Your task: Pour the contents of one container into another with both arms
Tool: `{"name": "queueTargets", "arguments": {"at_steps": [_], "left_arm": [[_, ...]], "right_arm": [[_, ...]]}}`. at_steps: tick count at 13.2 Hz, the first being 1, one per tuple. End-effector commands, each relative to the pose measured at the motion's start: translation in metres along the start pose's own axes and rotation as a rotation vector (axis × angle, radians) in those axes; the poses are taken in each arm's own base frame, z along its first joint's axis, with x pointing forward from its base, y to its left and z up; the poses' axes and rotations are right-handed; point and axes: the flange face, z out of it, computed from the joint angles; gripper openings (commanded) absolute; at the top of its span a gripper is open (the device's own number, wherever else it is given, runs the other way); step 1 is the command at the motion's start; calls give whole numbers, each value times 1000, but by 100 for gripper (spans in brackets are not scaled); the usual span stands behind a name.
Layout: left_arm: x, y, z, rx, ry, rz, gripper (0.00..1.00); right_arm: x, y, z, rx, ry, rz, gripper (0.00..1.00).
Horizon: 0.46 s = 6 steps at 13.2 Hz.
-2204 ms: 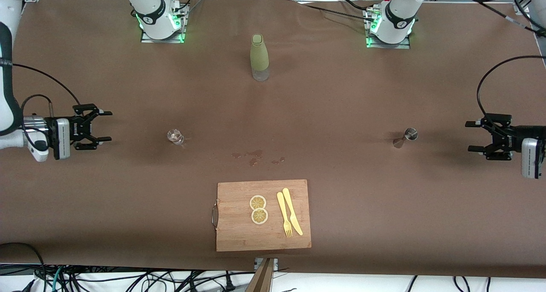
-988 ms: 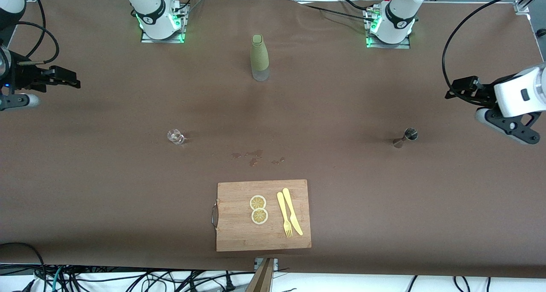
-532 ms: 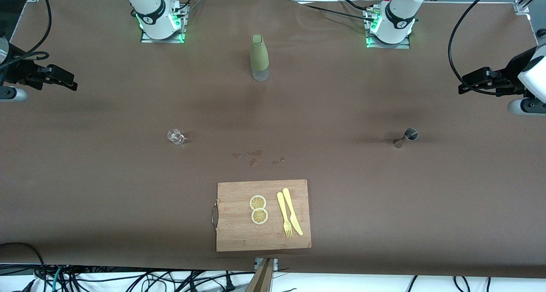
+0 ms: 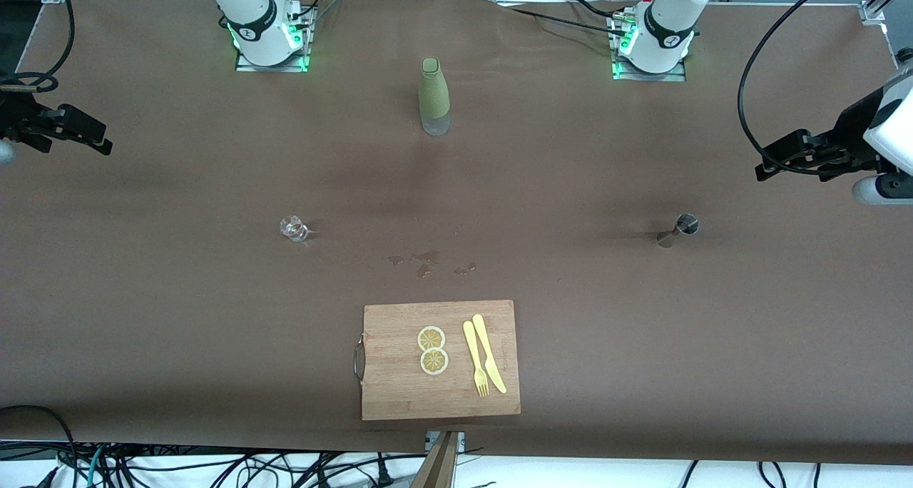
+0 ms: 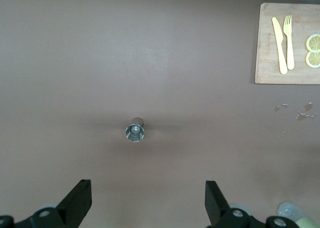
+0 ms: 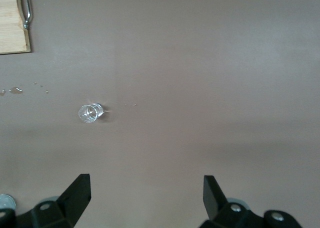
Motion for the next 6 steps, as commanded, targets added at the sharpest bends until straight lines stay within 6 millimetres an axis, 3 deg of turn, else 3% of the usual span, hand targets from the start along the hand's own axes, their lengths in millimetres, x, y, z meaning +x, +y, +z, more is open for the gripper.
{"name": "queueTargets", "arguments": {"at_steps": [1, 6], "left_arm": [[-3, 1, 5, -17, -8, -34, 100], [-2, 2, 9, -16, -16, -27, 100]], "right_arm": [[0, -15, -8, 5, 2, -15, 100], [2, -16, -5, 6, -1, -10, 100]]}}
